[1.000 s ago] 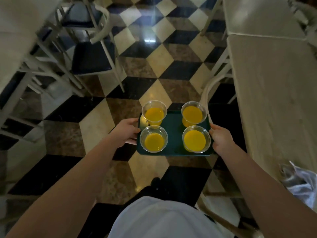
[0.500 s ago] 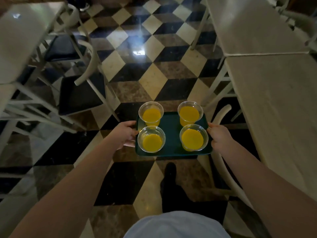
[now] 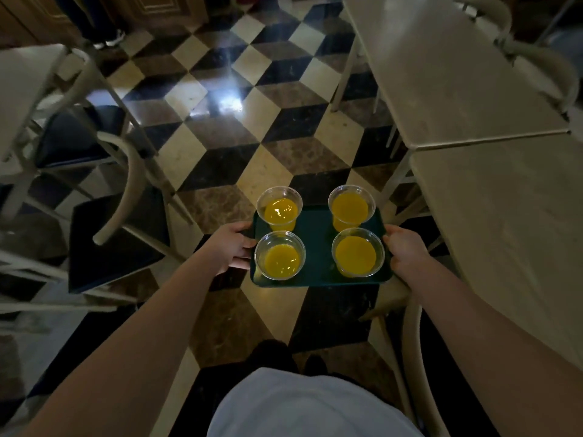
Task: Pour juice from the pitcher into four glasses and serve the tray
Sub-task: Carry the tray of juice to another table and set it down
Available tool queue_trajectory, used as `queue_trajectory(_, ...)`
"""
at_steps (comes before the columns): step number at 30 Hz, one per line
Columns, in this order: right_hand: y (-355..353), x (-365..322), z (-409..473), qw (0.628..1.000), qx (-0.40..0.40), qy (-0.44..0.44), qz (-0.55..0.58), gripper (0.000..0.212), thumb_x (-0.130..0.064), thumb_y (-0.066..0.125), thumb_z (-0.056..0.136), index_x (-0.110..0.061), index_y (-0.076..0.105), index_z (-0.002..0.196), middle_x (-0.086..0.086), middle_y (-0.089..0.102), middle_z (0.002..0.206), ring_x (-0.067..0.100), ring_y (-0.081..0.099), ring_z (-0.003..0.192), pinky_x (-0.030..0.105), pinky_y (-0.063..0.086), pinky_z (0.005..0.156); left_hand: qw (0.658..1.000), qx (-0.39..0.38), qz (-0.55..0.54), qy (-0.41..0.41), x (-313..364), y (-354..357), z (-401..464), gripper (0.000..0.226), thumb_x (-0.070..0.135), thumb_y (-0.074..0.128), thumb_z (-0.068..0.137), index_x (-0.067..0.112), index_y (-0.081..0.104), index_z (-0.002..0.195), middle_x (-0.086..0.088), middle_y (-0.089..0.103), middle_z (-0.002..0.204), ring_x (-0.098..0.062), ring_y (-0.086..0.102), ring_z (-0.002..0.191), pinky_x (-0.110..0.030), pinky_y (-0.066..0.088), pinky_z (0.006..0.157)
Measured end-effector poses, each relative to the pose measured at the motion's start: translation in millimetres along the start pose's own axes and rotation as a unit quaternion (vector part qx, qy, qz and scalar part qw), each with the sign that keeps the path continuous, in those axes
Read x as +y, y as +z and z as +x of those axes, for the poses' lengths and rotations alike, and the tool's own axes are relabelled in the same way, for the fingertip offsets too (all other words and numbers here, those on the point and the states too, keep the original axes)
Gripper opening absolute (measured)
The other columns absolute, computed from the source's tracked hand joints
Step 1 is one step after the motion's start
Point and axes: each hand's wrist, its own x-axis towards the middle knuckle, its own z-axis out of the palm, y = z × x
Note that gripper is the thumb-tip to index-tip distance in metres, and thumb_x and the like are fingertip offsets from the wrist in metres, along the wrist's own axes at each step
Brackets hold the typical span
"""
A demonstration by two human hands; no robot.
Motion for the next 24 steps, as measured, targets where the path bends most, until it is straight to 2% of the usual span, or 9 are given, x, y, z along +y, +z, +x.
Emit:
queue_trajectory(4, 27.9, -35.2, 34.4, 1.000, 0.014, 0.006, 0.018, 0.043, 0.006, 0.045, 0.099, -0.013, 0.068, 0.131, 0.013, 0.070, 0.108, 0.026, 0.068, 0.094, 0.036, 0.054, 0.071, 1.000, -0.012, 0.016, 0.004, 42.2, -15.2, 49.5, 0.058, -0.009, 0.050, 0.095, 0.022, 0.047, 0.144, -0.008, 0.075, 0.100, -0.022, 0.077, 0.075, -0.037, 0.060, 0.054)
queue_trajectory(7, 52.4, -60.1, 60.9, 0.999, 0.020, 0.016, 0.037, 0.048, 0.008, 0.043, 0.098, -0.013, 0.067, 0.134, 0.014, 0.069, 0.116, 0.028, 0.068, 0.099, 0.039, 0.056, 0.078, 0.999, -0.025, 0.030, 0.005, 75.0, -30.4, 91.8, 0.063, -0.009, 0.057, 0.093, 0.020, 0.045, 0.147, -0.013, 0.072, 0.111, -0.029, 0.076, 0.087, -0.040, 0.062, 0.059)
queue_trajectory(10, 77.2, -85.2, 86.1, 0.997, 0.036, 0.029, 0.054, 0.049, 0.008, 0.043, 0.098, -0.013, 0.064, 0.136, 0.017, 0.068, 0.121, 0.031, 0.068, 0.101, 0.040, 0.057, 0.078, 0.998, -0.035, 0.046, -0.003, 112.8, -45.3, 132.7, 0.063, -0.008, 0.058, 0.093, 0.019, 0.044, 0.147, -0.018, 0.069, 0.119, -0.035, 0.072, 0.099, -0.044, 0.063, 0.066)
queue_trajectory(12, 92.6, -103.3, 100.4, 0.996, 0.044, 0.037, 0.064, 0.050, 0.009, 0.042, 0.098, -0.011, 0.062, 0.139, 0.020, 0.067, 0.127, 0.034, 0.067, 0.107, 0.043, 0.058, 0.085, 0.998, -0.036, 0.050, -0.012, 140.0, -55.1, 156.3, 0.061, -0.008, 0.058, 0.093, 0.019, 0.044, 0.147, -0.021, 0.068, 0.119, -0.036, 0.071, 0.100, -0.043, 0.063, 0.064)
queue_trajectory(15, 114.7, -132.8, 117.1, 0.994, 0.059, 0.046, 0.085, 0.049, 0.009, 0.043, 0.099, -0.009, 0.061, 0.141, 0.019, 0.066, 0.129, 0.031, 0.067, 0.104, 0.039, 0.056, 0.076, 0.997, -0.039, 0.056, -0.030, 181.1, -71.4, 190.3, 0.058, -0.008, 0.056, 0.094, 0.021, 0.048, 0.144, -0.021, 0.067, 0.120, -0.035, 0.071, 0.097, -0.039, 0.062, 0.055)
queue_trajectory(17, 128.5, -151.8, 130.4, 0.993, 0.066, 0.048, 0.091, 0.048, 0.007, 0.044, 0.100, -0.009, 0.060, 0.141, 0.018, 0.066, 0.130, 0.031, 0.067, 0.107, 0.042, 0.058, 0.082, 0.996, -0.049, 0.064, -0.032, 206.8, -82.1, 212.8, 0.058, -0.008, 0.054, 0.095, 0.022, 0.048, 0.144, -0.021, 0.066, 0.123, -0.035, 0.070, 0.098, -0.036, 0.061, 0.051)
queue_trajectory(19, 140.6, -170.9, 144.1, 0.991, 0.075, 0.048, 0.099, 0.047, 0.006, 0.043, 0.101, -0.010, 0.060, 0.142, 0.016, 0.066, 0.130, 0.030, 0.067, 0.109, 0.044, 0.057, 0.088, 0.995, -0.056, 0.074, -0.025, 231.2, -90.8, 233.9, 0.058, -0.008, 0.053, 0.095, 0.023, 0.049, 0.144, -0.020, 0.065, 0.125, -0.036, 0.069, 0.102, -0.036, 0.060, 0.052)
queue_trajectory(22, 156.8, -195.2, 161.4, 0.990, 0.080, 0.045, 0.108, 0.044, 0.006, 0.042, 0.102, -0.009, 0.060, 0.140, 0.015, 0.066, 0.124, 0.026, 0.066, 0.100, 0.039, 0.055, 0.079, 0.993, -0.062, 0.096, -0.016, 262.0, -99.9, 263.4, 0.059, -0.009, 0.053, 0.095, 0.024, 0.049, 0.144, -0.020, 0.064, 0.127, -0.037, 0.067, 0.107, -0.040, 0.062, 0.058)
queue_trajectory(24, 164.5, -209.4, 174.9, 0.988, 0.081, 0.043, 0.120, 0.044, 0.006, 0.041, 0.102, -0.008, 0.060, 0.140, 0.016, 0.066, 0.124, 0.027, 0.065, 0.102, 0.041, 0.055, 0.084, 0.992, -0.071, 0.104, -0.014, 280.5, -103.5, 283.7, 0.059, -0.008, 0.054, 0.095, 0.025, 0.049, 0.144, -0.021, 0.063, 0.127, -0.038, 0.066, 0.108, -0.043, 0.061, 0.063)
